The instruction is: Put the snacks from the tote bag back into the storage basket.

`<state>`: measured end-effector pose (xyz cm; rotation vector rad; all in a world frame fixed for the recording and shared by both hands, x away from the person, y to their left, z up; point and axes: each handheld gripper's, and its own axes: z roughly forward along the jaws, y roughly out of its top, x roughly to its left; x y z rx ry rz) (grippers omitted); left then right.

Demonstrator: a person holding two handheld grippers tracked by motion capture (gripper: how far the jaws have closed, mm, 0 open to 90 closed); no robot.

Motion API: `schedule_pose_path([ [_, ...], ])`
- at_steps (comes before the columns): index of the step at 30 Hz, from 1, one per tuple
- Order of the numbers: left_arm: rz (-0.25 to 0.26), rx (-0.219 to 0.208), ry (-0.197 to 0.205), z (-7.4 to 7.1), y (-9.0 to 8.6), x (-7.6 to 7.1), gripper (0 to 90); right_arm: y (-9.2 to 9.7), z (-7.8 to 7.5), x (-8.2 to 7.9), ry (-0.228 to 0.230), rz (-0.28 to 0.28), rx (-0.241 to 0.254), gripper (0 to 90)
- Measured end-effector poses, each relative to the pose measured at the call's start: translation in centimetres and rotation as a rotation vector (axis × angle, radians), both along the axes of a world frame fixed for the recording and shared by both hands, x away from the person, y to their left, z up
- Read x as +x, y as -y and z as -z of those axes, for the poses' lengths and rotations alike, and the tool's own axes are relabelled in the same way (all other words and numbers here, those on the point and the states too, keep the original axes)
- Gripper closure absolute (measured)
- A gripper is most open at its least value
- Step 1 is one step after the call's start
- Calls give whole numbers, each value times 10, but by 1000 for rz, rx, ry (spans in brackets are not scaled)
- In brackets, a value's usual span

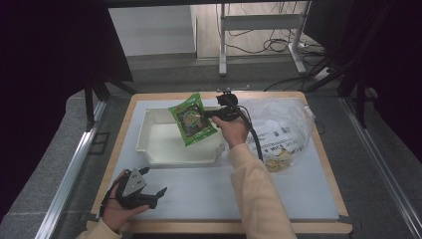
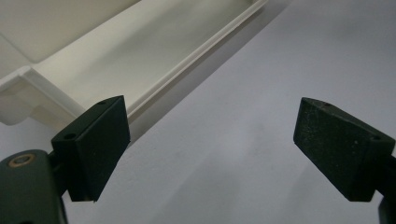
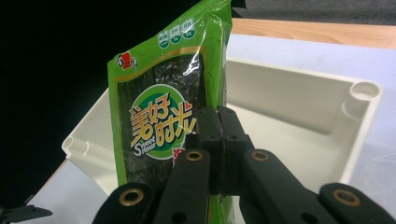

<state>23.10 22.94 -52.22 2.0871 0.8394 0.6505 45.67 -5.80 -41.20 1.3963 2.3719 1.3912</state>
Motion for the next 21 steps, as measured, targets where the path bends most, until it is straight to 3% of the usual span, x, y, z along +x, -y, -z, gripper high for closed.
schedule_pose_path([
  [21, 0, -20, 4, -1, 0, -1, 107, -34, 26, 2, -43, 2, -9, 900],
])
